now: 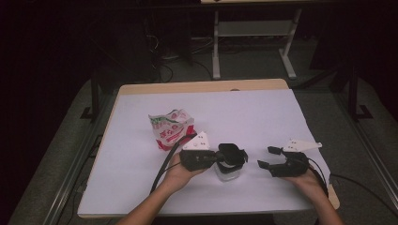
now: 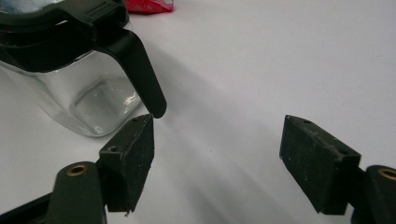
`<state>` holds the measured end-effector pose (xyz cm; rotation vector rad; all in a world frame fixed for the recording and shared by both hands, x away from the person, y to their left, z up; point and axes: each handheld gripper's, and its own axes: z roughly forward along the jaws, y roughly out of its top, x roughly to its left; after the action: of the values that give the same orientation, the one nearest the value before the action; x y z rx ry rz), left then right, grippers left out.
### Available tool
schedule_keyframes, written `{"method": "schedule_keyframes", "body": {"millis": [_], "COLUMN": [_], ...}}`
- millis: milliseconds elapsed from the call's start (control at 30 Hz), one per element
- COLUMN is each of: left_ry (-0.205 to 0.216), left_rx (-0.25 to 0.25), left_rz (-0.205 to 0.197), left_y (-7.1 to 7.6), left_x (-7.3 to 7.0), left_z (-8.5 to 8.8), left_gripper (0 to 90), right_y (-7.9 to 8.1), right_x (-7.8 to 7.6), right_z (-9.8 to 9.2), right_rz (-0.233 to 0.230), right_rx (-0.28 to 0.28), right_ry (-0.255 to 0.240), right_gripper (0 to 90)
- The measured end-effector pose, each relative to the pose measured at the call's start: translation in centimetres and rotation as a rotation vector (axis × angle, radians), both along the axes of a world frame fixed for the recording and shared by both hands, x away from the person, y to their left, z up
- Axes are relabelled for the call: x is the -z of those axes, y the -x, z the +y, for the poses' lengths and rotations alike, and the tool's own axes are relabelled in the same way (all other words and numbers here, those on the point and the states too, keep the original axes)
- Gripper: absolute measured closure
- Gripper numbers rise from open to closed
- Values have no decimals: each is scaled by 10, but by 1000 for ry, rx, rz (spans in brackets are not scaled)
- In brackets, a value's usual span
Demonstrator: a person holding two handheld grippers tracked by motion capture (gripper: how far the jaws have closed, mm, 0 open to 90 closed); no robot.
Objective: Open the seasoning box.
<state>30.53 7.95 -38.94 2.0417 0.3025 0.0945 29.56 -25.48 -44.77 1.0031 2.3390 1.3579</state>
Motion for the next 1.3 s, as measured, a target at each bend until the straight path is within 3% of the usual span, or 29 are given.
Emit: {"method": "schedule_keyframes", "body": {"millis": [700, 1300], "left_ry": [27, 11], "left_rx": [7, 25], "left_rz": [-6, 19], "left_y": [-9, -23], "left_x": [-19, -25], "left_z": [-13, -31], "left_gripper": [900, 900], "right_y": [0, -2], "right_x": [2, 5], "right_z": [-1, -2], "right_rz": [11, 19], "right_rx": [3, 8], "right_ry": [-5, -2], "right_gripper": [257, 256]}}
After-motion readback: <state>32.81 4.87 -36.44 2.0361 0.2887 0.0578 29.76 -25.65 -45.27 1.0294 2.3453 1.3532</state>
